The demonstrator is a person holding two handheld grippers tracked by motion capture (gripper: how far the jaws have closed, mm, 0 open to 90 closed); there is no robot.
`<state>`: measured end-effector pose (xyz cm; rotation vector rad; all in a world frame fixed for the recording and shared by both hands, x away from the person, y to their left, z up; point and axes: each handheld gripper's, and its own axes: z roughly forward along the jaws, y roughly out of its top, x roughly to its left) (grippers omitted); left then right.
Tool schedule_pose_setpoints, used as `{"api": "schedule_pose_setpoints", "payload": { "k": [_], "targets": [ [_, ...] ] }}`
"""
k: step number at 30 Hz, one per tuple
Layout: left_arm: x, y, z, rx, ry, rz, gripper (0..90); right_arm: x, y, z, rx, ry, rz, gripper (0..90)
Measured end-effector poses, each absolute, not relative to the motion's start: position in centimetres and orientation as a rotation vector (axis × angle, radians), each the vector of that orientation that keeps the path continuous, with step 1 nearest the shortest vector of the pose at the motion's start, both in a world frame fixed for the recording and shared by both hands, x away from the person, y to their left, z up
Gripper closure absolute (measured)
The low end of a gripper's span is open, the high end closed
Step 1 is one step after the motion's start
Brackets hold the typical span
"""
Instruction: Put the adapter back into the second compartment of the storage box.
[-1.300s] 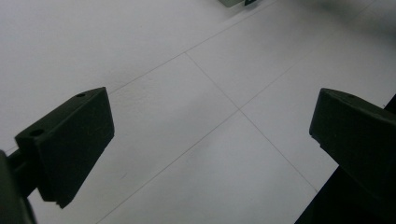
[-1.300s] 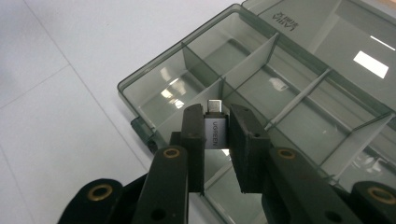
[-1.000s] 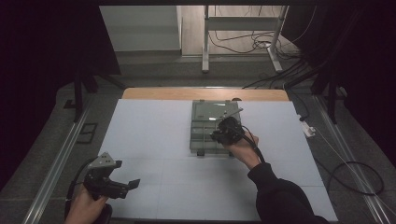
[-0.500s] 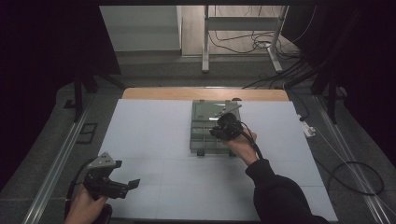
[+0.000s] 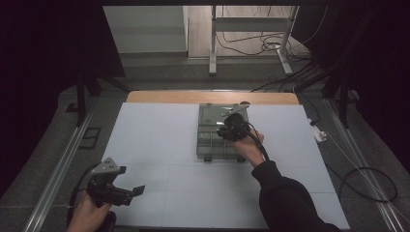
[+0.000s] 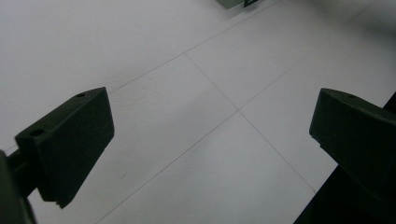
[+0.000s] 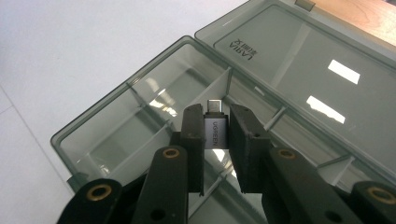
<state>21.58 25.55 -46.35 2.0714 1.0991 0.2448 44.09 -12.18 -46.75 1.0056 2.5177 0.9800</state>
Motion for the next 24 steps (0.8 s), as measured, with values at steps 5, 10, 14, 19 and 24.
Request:
{"api": "schedule_pose_setpoints", "payload": {
  "k": [5, 10, 14, 19, 24],
  "targets": [
    [21.6, 25.6, -46.4, 2.067, 1.102, 0.24, 0.3, 44.7, -12.0, -47.0, 1.014, 2.504, 0.981, 75.2],
    [21.6, 25.6, -46.4, 2.061, 1.105, 0.238, 0.3, 45.2, -11.8, -47.4, 1.014, 2.503, 0.987, 75.0],
    [21.6, 25.7, -46.4, 2.059, 1.107, 0.236, 0.2, 45.4, -11.8, -47.8, 1.007, 2.501, 0.978, 74.8],
    [21.6, 25.7, -46.4, 2.058, 1.107, 0.235, 0.2, 45.7, -11.6, -48.4, 1.0, 2.505, 0.954, 74.8],
    [21.7, 25.7, -46.4, 2.061, 1.106, 0.233, 0.2, 45.6, -11.5, -48.4, 0.989, 2.495, 0.971, 69.1]
  ]
}}
